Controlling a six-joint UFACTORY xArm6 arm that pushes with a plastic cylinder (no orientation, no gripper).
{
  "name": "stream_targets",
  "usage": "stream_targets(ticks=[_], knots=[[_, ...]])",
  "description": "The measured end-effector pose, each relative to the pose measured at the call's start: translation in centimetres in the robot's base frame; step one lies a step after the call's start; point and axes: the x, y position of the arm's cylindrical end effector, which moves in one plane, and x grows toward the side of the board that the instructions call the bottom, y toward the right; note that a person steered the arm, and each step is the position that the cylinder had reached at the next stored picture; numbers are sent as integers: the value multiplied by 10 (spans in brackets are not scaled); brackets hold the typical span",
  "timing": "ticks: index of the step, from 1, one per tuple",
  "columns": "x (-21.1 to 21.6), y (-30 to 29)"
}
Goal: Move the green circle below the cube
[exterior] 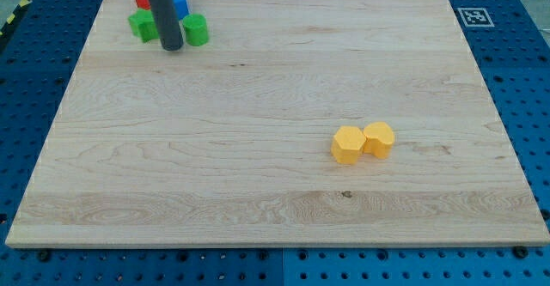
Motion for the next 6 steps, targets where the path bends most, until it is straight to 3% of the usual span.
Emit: stream_targets(ticks=[2,3,6], knots=[[12,52],[-3,67],[-13,20]])
